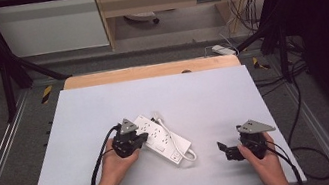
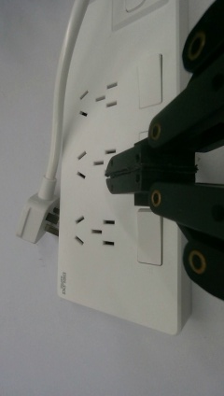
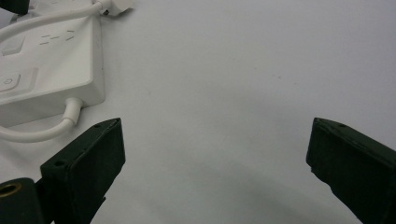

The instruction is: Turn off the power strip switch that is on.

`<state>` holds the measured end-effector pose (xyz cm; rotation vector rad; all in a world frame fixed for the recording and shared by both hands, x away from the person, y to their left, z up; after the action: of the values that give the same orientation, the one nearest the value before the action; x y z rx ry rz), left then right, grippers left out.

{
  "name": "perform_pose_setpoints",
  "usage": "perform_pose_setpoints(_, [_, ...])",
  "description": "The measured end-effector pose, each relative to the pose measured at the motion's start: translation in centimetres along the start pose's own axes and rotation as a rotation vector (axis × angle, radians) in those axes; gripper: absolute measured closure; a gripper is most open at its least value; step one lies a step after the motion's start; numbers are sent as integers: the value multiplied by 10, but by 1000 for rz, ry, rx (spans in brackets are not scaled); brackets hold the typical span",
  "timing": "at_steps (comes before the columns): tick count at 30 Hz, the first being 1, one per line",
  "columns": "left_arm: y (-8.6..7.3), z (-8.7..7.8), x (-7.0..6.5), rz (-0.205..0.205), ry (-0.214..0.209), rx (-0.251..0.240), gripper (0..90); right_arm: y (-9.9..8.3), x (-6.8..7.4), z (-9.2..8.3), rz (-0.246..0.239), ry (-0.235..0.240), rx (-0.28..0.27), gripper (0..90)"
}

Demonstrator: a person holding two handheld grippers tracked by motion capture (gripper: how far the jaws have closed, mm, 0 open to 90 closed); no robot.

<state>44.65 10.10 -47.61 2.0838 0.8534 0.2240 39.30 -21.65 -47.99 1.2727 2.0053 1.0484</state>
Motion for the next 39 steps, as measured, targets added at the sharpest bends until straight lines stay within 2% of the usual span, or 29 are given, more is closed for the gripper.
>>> perform_pose_setpoints(17, [-1, 0, 1, -17, -17, -12, 900, 0, 1, 0, 1, 1, 0, 50])
perform_pose_setpoints(39, [-3, -1, 2, -15, -24, -24, 899, 0, 1, 0, -3, 2, 1, 50])
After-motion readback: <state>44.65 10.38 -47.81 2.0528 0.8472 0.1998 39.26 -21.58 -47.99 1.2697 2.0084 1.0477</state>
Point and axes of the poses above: each handheld gripper's, and its own axes: z roughly forward along the jaws, y roughly out of its top, x roughly to its left, the point moved 7 cm from there along z, roughly forward along the jaws, and after that the axes turned 7 degrees about -y, right-handed, at the moved point
